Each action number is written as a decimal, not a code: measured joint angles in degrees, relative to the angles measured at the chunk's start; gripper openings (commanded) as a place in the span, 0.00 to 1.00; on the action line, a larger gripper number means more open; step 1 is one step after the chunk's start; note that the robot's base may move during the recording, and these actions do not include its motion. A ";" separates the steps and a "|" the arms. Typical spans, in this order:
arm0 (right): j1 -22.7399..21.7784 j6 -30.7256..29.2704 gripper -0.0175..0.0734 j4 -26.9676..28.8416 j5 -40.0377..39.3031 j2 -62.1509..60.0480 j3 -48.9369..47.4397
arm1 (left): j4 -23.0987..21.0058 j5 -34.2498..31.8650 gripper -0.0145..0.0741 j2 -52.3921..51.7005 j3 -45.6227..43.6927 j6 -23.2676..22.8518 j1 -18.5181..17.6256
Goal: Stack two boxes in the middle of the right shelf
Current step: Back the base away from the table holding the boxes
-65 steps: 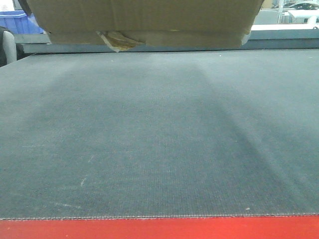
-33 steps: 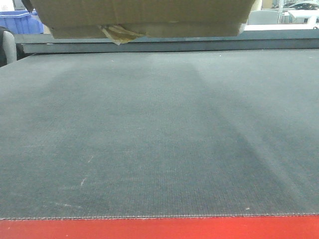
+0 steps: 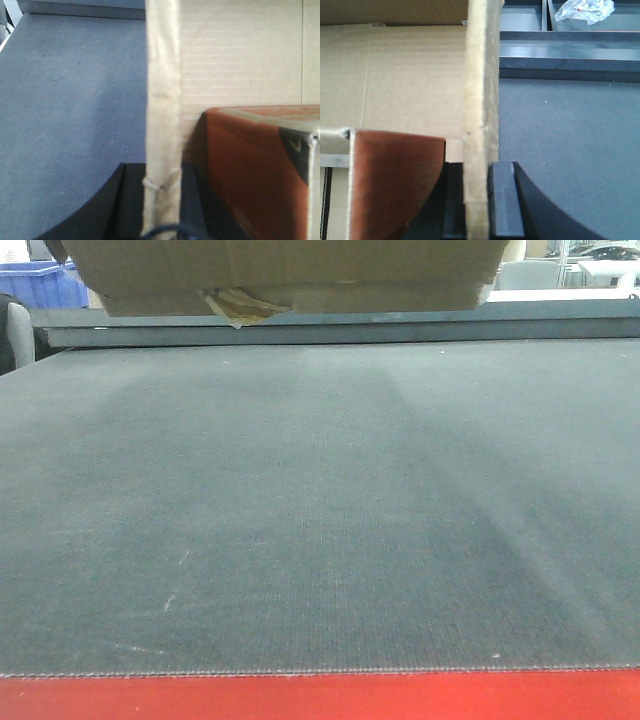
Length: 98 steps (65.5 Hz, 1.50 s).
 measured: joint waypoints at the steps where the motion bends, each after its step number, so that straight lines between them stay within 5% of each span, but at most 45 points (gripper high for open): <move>1: 0.00 0.00 0.01 0.00 0.00 0.00 0.00 | 0.00 0.00 0.04 0.00 0.00 0.00 0.00; 98: -0.09 0.00 0.01 -0.12 -0.49 0.09 0.00 | 0.34 0.00 0.04 0.00 -0.09 0.00 0.00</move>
